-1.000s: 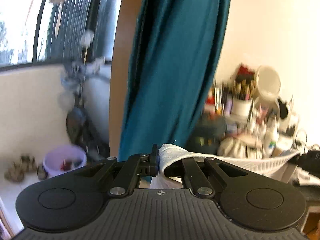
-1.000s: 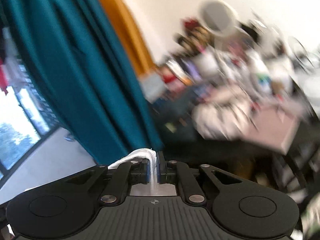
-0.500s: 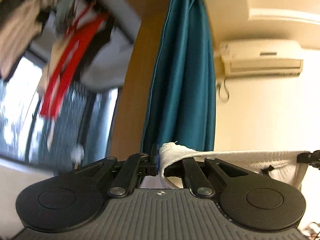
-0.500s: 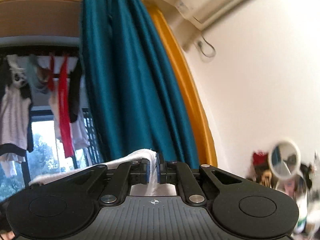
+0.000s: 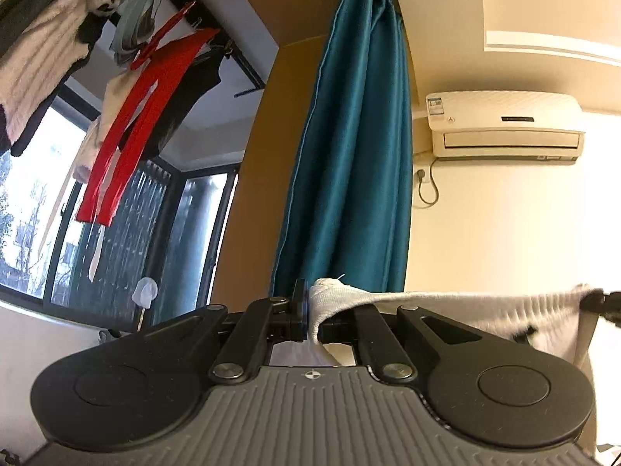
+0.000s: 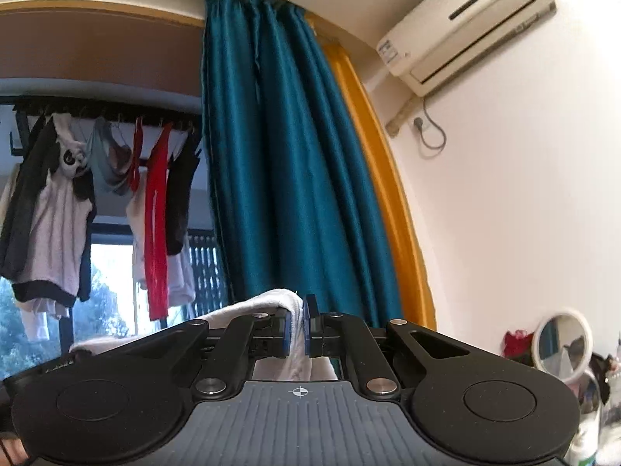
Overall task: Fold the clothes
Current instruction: 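Carry the held jacket with both grippers across the room toward the bed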
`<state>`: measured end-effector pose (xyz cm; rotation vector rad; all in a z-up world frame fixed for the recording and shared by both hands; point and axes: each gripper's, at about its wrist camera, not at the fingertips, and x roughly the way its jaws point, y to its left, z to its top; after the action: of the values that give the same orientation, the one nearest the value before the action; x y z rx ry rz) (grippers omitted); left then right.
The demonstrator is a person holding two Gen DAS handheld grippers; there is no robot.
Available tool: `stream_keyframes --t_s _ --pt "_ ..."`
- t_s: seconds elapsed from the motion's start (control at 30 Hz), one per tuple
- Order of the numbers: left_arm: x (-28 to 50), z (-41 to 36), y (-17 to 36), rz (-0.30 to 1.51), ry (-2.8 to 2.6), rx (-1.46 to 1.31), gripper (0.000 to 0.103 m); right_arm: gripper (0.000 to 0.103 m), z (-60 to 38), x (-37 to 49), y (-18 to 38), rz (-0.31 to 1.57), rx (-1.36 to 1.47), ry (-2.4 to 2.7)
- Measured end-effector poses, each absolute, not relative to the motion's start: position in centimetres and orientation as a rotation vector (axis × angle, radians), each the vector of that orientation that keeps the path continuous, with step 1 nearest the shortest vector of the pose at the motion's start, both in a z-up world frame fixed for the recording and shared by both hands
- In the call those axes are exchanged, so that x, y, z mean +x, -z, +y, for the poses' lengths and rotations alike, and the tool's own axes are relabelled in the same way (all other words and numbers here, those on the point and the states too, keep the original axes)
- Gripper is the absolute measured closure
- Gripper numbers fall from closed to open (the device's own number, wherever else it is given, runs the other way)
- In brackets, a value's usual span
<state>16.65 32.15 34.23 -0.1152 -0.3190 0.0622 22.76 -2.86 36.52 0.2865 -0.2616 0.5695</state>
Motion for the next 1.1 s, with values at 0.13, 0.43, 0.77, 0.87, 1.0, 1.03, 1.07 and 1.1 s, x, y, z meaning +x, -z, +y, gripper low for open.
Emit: stream_keyframes --t_s 0.13,0.43,0.77,0.87,1.0,1.03,1.07,1.1 --pt "17.2 32.0 -32.9 -0.268 -0.049 -0.106 0.099 0.097 -2.3 24.1 -35.8 -0.239 0.281 -0.547" --pt "20.2 31.1 -23.5 -0.068 -0.125 -0.021 0.099 0.097 -0.9 29.1 -25.1 0.016 0.259 -0.467" --pt "21.8 29.7 -11.8 0.239 -0.150 0.003 0.099 0.096 1.2 30.0 -7.1 0.463 0.227 -0.449" --pt "21.8 29.5 -11.4 0.252 -0.132 0.006 0.099 0.092 1.4 29.5 -4.7 0.514 0.243 -0.469" --pt "22.4 29.6 -12.1 0.229 -0.137 0.016 0.099 0.078 1.7 28.9 -1.5 0.582 0.265 -0.497" --pt "22.6 29.6 -12.3 0.220 -0.138 0.020 0.099 0.074 1.8 28.7 -0.7 0.599 0.271 -0.504" --pt "22.8 29.5 -12.5 0.210 -0.140 0.024 0.099 0.068 1.9 28.6 0.1 0.616 0.276 -0.510" --pt "23.0 29.4 -12.6 0.200 -0.141 0.028 0.099 0.066 2.0 28.4 0.9 0.633 0.282 -0.517"
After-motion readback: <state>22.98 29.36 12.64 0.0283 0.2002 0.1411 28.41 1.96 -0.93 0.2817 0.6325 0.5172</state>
